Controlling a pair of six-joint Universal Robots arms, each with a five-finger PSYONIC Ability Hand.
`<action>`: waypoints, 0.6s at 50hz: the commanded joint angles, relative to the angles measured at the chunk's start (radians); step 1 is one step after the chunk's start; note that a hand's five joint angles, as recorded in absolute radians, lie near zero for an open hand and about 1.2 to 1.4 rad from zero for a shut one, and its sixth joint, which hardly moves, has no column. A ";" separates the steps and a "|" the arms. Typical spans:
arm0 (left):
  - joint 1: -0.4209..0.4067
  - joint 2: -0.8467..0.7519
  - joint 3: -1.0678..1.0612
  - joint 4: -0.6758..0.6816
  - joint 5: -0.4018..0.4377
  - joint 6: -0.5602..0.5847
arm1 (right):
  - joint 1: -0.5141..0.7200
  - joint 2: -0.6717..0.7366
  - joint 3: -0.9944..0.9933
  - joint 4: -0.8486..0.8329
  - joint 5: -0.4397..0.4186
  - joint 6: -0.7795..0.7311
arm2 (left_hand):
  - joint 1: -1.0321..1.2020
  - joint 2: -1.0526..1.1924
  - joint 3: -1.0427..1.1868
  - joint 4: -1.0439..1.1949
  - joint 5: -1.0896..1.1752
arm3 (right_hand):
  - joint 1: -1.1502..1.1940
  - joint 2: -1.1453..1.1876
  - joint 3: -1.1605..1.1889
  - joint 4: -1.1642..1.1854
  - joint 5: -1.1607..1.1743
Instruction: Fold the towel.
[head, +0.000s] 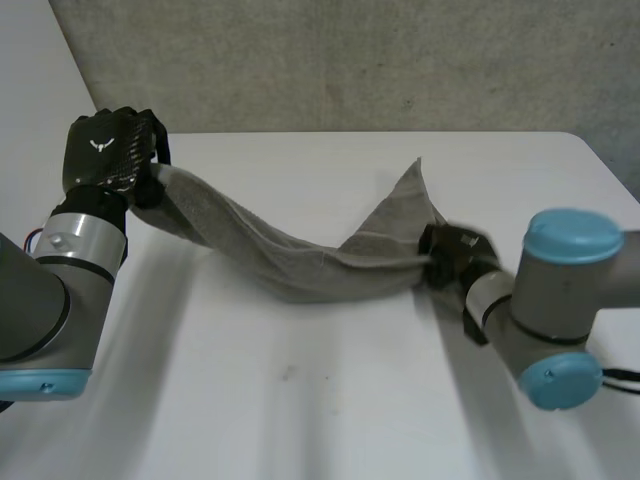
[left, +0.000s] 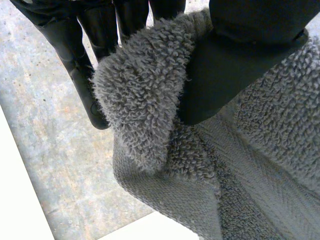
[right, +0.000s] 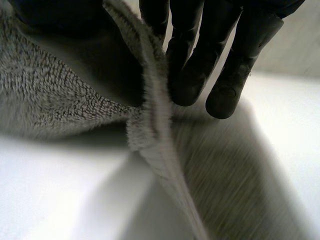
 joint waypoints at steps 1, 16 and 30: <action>0.007 0.026 0.010 -0.008 -0.003 0.001 | -0.066 -0.336 0.005 -0.018 -0.022 -0.088 | 0.208 0.178 0.181 0.177 0.201 | 0.069 0.119 0.065 0.062 0.069; 0.035 0.202 0.057 -0.215 0.003 0.009 | -0.155 -0.490 -0.198 0.774 -0.197 -0.866 | 0.208 0.178 0.181 0.177 0.201 | 0.069 0.119 0.065 0.062 0.069; 0.041 -0.086 0.239 -0.381 0.052 0.114 | -0.109 -0.149 -0.466 0.815 -0.139 -1.030 | 0.208 0.178 0.181 0.177 0.201 | 0.069 0.119 0.065 0.062 0.069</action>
